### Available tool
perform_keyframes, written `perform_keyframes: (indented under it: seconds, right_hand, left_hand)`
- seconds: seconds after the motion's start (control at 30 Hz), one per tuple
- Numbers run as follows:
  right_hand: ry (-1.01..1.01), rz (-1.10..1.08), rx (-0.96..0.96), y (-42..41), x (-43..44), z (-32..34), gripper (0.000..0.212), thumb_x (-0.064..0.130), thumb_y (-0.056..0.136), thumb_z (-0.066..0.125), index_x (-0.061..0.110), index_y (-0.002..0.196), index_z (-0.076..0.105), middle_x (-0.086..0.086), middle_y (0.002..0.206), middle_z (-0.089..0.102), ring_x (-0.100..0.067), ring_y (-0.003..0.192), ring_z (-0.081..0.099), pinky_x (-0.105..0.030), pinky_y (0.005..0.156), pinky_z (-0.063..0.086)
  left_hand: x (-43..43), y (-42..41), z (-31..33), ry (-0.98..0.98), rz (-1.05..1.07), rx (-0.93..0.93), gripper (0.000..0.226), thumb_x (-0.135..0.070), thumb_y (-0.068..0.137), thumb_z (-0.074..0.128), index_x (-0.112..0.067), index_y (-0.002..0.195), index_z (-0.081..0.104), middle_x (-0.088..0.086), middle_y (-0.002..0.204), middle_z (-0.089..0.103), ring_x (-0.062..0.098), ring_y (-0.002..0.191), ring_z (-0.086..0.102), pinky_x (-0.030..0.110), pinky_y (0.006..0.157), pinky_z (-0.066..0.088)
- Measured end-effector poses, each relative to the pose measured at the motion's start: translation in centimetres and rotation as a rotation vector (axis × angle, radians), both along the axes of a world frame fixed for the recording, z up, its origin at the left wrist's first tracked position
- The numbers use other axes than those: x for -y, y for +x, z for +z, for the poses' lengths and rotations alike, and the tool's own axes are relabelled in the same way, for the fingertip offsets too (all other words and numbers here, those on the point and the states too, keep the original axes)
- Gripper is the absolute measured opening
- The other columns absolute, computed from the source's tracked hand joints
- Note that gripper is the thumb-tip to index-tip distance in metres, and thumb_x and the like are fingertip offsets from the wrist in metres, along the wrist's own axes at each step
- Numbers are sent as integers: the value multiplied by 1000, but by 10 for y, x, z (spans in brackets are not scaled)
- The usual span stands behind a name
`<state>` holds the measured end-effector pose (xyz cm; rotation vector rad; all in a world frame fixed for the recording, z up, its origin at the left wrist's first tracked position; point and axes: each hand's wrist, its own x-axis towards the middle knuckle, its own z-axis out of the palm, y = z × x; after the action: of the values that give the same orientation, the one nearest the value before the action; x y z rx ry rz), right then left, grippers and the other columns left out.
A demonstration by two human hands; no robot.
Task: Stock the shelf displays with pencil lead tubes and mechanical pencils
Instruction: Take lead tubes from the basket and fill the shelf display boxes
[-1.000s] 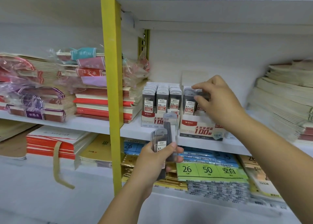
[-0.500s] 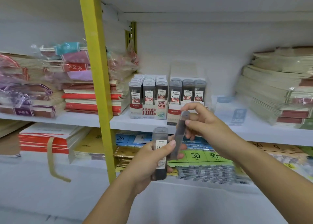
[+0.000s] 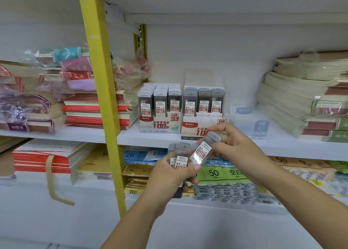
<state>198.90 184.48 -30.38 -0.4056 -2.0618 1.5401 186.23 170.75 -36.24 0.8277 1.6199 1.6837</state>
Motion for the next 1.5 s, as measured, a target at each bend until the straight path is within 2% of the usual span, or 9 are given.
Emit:
perform_keyframes:
  seconds: [0.23, 0.37, 0.53, 0.77, 0.97, 1.1, 1.23, 1.33, 1.5]
  right_hand:
    - [226, -154, -204, -3, 6, 33, 32, 5, 90, 63, 29, 108, 53, 3, 95, 75, -12, 82, 71, -25, 64, 56]
    - [495, -271, -365, -19, -4, 81, 34, 6, 91, 63, 33, 98, 45, 0, 94, 71, -10, 86, 70, -26, 71, 58]
    - [829, -307, -179, -52, -16, 100, 28, 10, 91, 62, 27, 106, 46, 8, 93, 65, -12, 85, 65, -26, 77, 56]
    - [968, -330, 77, -75, -28, 88, 23, 23, 89, 66, 37, 102, 54, 17, 95, 49, 0, 79, 53, -19, 71, 42]
    - [1044, -485, 77, -70, -23, 65, 36, 22, 94, 60, 26, 129, 59, 7, 101, 43, -12, 87, 49, -22, 80, 35]
    - [938, -395, -192, -48, 4, 41, 18, 21, 94, 58, 24, 108, 69, 10, 95, 56, -2, 84, 51, -6, 74, 37]
    - [566, -78, 15, -39, 25, 16, 15, 35, 91, 61, 45, 101, 65, 21, 94, 63, 3, 89, 57, -11, 76, 43]
    - [373, -114, 1, -36, 20, 10, 15, 22, 90, 66, 36, 94, 68, 15, 90, 70, -3, 85, 64, -23, 77, 49]
    - [226, -156, -97, -25, 11, 14, 17, 17, 97, 56, 31, 97, 65, 8, 76, 71, -1, 64, 60, -17, 61, 44]
  left_hand:
    - [2, -5, 9, 100, 2, 17, 29, -55, 75, 70, -41, 100, 66, -3, 85, 78, 14, 61, 71, 23, 51, 52]
    - [1, -20, 12, 44, 49, 39, 26, -49, 96, 57, -26, 85, 62, -1, 57, 57, 11, 46, 51, 22, 42, 41]
    - [3, -36, 11, 63, 35, 142, 12, -20, 95, 46, -16, 88, 54, 4, 55, 49, 15, 46, 43, 22, 39, 27]
    - [7, -41, 12, 166, 22, 141, 12, -35, 98, 61, -32, 94, 72, 2, 91, 80, 15, 74, 73, 29, 63, 57]
    - [12, -35, 17, 261, -3, 176, 20, -30, 96, 64, -22, 115, 67, 3, 104, 79, 19, 98, 76, 25, 71, 61]
    - [13, -29, 16, 281, -49, 177, 31, -36, 85, 71, -22, 113, 70, 7, 106, 78, 23, 99, 76, 28, 73, 62]
    - [10, -21, 15, 285, -126, 162, 19, -35, 88, 71, -30, 105, 74, 10, 107, 78, 26, 99, 75, 27, 70, 60]
    - [10, -18, 12, 257, -184, 152, 23, -38, 85, 72, -34, 108, 73, 9, 111, 77, 25, 103, 74, 28, 74, 60]
    - [13, -17, 9, 223, -243, 146, 20, -31, 90, 71, -31, 109, 69, 8, 115, 76, 26, 105, 73, 28, 75, 59]
